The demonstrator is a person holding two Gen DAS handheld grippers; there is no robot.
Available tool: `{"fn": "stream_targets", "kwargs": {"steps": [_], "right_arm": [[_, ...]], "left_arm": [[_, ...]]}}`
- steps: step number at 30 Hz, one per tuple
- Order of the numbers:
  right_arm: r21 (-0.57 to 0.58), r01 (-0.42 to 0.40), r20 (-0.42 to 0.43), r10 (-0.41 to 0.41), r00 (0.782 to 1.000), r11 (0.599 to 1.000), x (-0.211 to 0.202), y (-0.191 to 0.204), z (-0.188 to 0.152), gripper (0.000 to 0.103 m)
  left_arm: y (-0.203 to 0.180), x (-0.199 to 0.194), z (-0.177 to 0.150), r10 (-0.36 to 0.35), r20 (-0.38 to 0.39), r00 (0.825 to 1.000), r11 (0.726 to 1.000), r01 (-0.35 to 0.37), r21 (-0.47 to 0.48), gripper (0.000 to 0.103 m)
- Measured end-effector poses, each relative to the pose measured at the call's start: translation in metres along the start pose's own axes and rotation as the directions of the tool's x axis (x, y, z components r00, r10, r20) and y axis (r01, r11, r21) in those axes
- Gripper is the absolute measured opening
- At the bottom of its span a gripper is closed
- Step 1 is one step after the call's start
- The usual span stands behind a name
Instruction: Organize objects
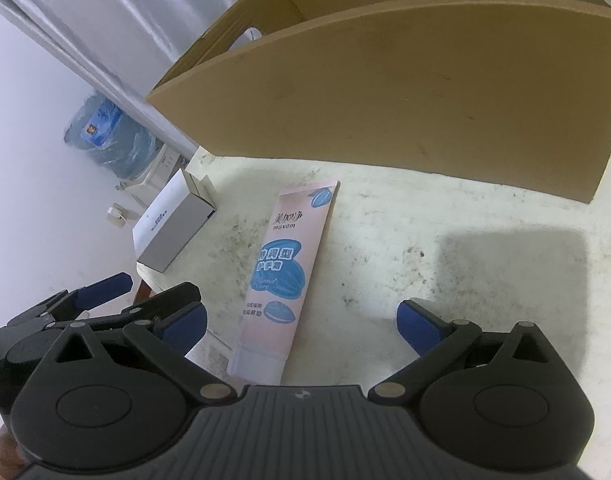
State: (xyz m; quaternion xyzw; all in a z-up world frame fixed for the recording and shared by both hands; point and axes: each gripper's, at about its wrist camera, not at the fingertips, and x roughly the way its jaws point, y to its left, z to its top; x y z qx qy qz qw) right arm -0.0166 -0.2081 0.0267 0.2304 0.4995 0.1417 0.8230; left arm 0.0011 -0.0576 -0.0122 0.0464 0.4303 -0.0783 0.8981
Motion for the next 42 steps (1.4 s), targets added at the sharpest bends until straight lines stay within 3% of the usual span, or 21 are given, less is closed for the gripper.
{"fn": "stream_targets", "kwargs": {"steps": [19,25,31,36,42], "right_arm": [[-0.01,0.011,0.004,-0.011,1.0,1.0,-0.001,0.003,-0.002,0.103],[-0.015,0.008,0.01,-0.008,1.0,1.0,-0.001,0.002,-0.003,0.103],[0.015,-0.022,0.022,0.022,1.0,1.0,-0.002,-0.004,-0.003,0.103],[0.056,-0.052,0.027,0.05,0.998,0.997,-0.003,-0.011,-0.002,0.103],[0.182,-0.137,0.022,0.135,0.991,0.974,-0.005,-0.031,0.006,0.103]], "left_arm": [[0.002,0.007,-0.002,0.027,-0.026,0.999,1.0,-0.027,0.005,0.103],[0.012,0.009,-0.002,-0.1,-0.032,0.994,0.992,0.098,-0.076,0.103],[0.027,0.013,-0.003,-0.238,0.001,0.971,0.952,0.234,-0.195,0.103],[0.024,0.009,-0.002,-0.258,0.048,0.965,0.955,0.262,-0.142,0.103],[0.021,0.015,0.001,-0.329,0.047,0.943,0.936,0.332,-0.117,0.103]]}}
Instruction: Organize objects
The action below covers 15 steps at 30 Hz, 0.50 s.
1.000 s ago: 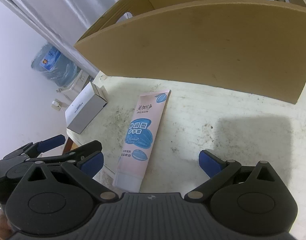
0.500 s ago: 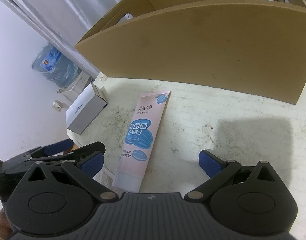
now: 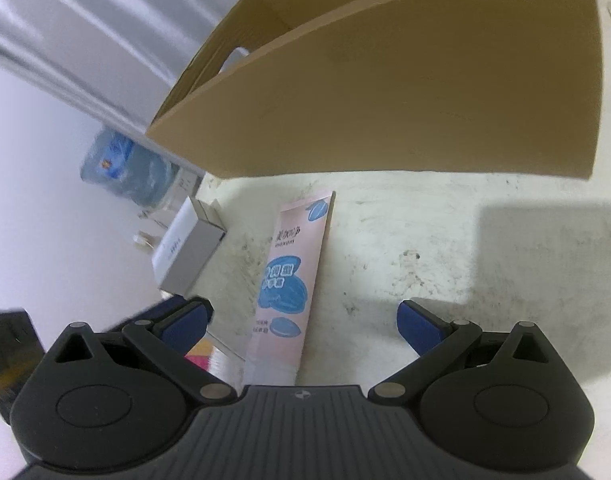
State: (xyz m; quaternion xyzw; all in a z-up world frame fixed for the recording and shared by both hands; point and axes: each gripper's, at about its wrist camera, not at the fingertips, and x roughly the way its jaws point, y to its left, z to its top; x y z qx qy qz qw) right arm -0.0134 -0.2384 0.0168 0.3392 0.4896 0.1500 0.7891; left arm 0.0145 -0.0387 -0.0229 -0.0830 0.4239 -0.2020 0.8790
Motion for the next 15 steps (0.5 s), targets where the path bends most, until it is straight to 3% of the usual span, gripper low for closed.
{"fn": "stream_targets", "kwargs": {"steps": [3,5,8,11,15], "right_arm": [[0.019,-0.014,-0.016,0.014,1.0,1.0,0.002,-0.003,0.006,0.103],[0.02,-0.014,-0.021,0.015,1.0,1.0,0.005,-0.002,0.011,0.102],[0.027,-0.026,-0.039,0.027,0.999,0.999,0.012,0.0,0.017,0.099],[0.032,-0.035,-0.055,0.037,0.998,0.999,0.019,0.003,0.021,0.094],[0.045,-0.044,-0.091,0.048,0.995,0.998,0.029,0.006,0.025,0.078]], "left_arm": [[-0.003,0.003,0.002,-0.049,-0.014,0.999,0.999,0.049,0.011,0.102],[-0.007,0.007,0.003,-0.033,-0.02,0.999,0.999,0.034,0.036,0.102],[-0.01,0.016,0.004,-0.064,-0.067,0.996,0.996,0.069,0.064,0.102],[-0.015,0.023,0.002,-0.077,-0.101,0.992,0.993,0.086,0.086,0.102],[-0.025,0.032,0.0,-0.065,-0.14,0.988,0.987,0.084,0.139,0.102]]}}
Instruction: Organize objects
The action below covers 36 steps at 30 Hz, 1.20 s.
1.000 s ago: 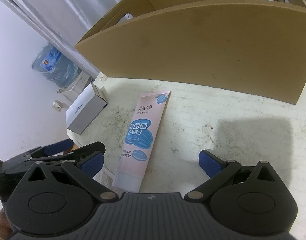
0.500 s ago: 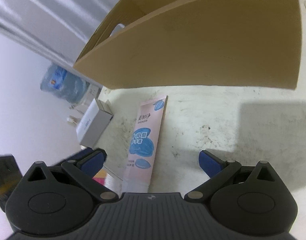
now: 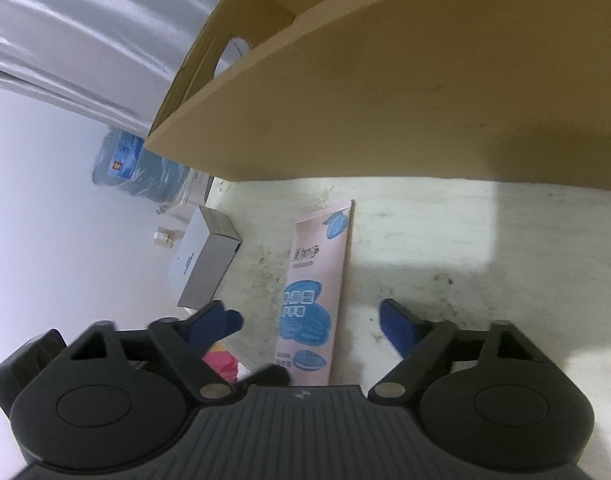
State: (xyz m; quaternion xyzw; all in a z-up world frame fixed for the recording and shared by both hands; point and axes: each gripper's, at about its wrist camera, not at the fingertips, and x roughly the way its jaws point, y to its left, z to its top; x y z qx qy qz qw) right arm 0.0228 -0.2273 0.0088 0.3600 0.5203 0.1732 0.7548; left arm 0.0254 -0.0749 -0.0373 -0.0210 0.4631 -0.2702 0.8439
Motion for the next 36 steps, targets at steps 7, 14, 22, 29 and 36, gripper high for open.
{"fn": "stream_targets", "kwargs": {"steps": [7,14,22,29,36], "right_arm": [[0.049,-0.006,-0.037,0.008,0.999,0.999,0.011,-0.003,0.005,0.049],[0.103,-0.033,-0.065,0.04,0.997,0.994,0.02,-0.011,0.009,0.033],[0.125,-0.064,-0.061,0.072,0.996,0.99,0.029,-0.009,0.011,0.03],[0.163,-0.096,-0.043,0.105,0.994,0.982,0.035,-0.009,0.007,0.033],[0.211,-0.132,-0.031,0.141,0.989,0.969,0.034,-0.02,0.004,0.032]], "left_arm": [[-0.005,0.013,0.003,-0.02,-0.041,0.999,0.999,0.022,0.034,0.095],[-0.009,0.018,0.006,-0.064,-0.039,0.997,0.997,0.066,0.048,0.087],[-0.002,0.018,0.009,-0.042,-0.015,0.999,0.999,0.042,0.022,0.087],[0.006,0.015,0.009,-0.068,-0.016,0.998,0.998,0.068,-0.008,0.083],[0.002,0.013,0.007,-0.067,-0.028,0.997,0.997,0.068,0.043,0.076]]}}
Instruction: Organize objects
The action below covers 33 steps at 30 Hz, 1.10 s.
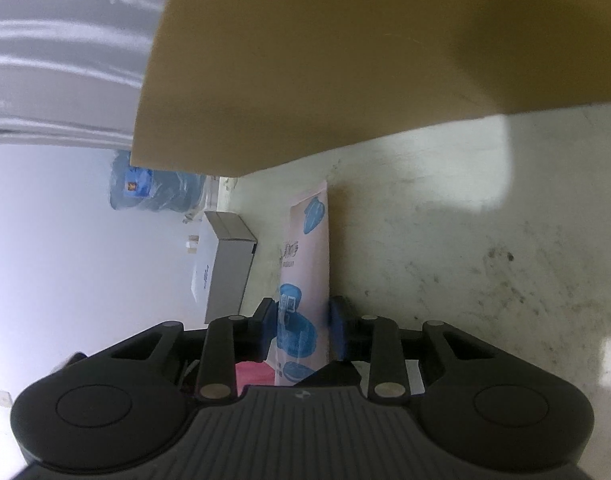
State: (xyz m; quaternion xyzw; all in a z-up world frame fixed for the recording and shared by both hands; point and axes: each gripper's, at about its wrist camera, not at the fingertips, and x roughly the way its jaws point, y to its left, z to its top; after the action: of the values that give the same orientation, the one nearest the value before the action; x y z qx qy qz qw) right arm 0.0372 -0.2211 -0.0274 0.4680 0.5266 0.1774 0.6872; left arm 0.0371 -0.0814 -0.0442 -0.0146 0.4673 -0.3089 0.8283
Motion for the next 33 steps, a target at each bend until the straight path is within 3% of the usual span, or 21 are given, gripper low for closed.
{"fn": "stream_targets", "kwargs": {"steps": [6,14,22,33], "right_arm": [[0.005,-0.036,0.036,0.036,0.999,0.999,0.007,-0.002,0.002,0.032],[-0.016,-0.046,0.059,0.047,0.997,0.999,0.007,-0.002,0.001,0.032],[-0.009,-0.063,0.074,0.064,0.995,0.998,0.008,-0.001,-0.005,0.032],[-0.047,-0.103,0.075,0.106,0.991,0.994,0.018,0.032,-0.01,0.032]], "left_arm": [[0.003,0.002,0.005,0.035,0.011,0.999,0.999,-0.035,-0.006,0.065],[-0.006,0.002,0.003,0.101,0.021,0.995,0.993,-0.102,0.063,0.049],[-0.01,0.001,0.004,0.105,0.026,0.994,0.992,-0.107,0.067,0.045],[-0.018,-0.016,0.005,0.134,0.083,0.988,0.989,-0.139,0.055,0.045]]}}
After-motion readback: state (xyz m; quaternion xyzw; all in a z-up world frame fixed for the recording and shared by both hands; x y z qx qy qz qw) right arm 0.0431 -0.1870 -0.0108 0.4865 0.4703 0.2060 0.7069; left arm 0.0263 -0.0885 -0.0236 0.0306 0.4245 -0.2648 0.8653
